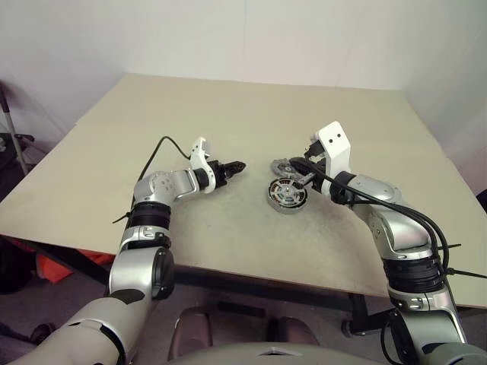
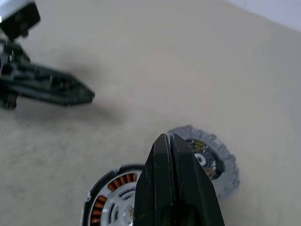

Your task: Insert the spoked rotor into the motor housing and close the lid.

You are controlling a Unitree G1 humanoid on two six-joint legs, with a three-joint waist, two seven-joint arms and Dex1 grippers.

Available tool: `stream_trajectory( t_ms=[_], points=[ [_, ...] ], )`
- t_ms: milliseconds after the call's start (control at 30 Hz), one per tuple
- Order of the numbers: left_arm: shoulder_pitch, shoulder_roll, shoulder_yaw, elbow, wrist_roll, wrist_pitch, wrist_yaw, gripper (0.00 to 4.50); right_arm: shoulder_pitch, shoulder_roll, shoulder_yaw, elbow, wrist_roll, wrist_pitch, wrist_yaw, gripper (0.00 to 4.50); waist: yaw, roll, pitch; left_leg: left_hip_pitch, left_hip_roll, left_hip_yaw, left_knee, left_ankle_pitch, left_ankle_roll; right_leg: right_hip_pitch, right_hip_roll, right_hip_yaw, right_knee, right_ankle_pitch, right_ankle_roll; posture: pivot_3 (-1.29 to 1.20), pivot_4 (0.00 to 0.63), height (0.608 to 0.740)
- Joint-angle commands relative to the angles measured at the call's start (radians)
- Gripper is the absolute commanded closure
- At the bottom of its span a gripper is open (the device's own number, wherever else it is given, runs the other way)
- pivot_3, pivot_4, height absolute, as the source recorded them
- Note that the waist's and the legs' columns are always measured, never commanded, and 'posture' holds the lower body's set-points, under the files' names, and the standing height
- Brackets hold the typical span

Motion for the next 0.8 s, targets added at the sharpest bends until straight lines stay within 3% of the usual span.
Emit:
stream_trajectory(
  t_ms=[33, 267, 400, 567, 800],
  points=[
    [0.006, 0.02, -0.005, -0.053, 0.001, -0.024, -0.011, 2.36, -0.001, -0.026, -0.023, -0.057, 0.019, 0.005, 0.01, 4.5, -0.001, 0.0, 0.0, 0.0, 0.0, 0.0, 0.0, 0.0, 0.0, 0.0, 0.0, 0.0, 0.0, 0.0, 0.0, 0.0, 0.0, 0.74],
    [0.028, 0.029, -0.016, -0.068, 0.015, -0.038, -0.002, 2.36, 0.082, -0.026, 0.021, 0.008, 0.001, -0.002, 0.017, 4.5, -0.001, 0.0, 0.0, 0.0, 0.0, 0.0, 0.0, 0.0, 0.0, 0.0, 0.0, 0.0, 0.0, 0.0, 0.0, 0.0, 0.0, 0.74],
    [0.011, 0.037, 0.002, -0.042, 0.019, -0.066, 0.012, 2.36, 0.136, 0.011, 0.104, 0.158, -0.073, -0.035, -0.028, 4.5, -0.007, 0.001, -0.001, 0.0, 0.0, 0.0, 0.0, 0.0, 0.0, 0.0, 0.0, 0.0, 0.0, 0.0, 0.0, 0.0, 0.0, 0.74],
    [0.011, 0.04, -0.004, -0.041, 0.022, -0.073, 0.012, 2.36, 0.087, 0.005, 0.061, 0.095, -0.038, -0.037, -0.01, 4.5, -0.016, 0.0, -0.001, 0.009, 0.0, 0.0, 0.0, 0.0, 0.0, 0.007, 0.0, 0.001, 0.001, -0.004, 0.008, 0.0, 0.0, 0.74],
    [0.026, 0.033, -0.014, -0.04, 0.029, -0.081, 0.016, 2.36, 0.001, -0.034, 0.029, 0.011, -0.02, -0.012, -0.003, 4.5, -0.019, 0.0, -0.001, 0.005, 0.0, 0.0, 0.0, 0.001, -0.001, 0.004, 0.0, 0.0, 0.001, -0.001, 0.001, 0.0, 0.0, 0.74]
  ],
)
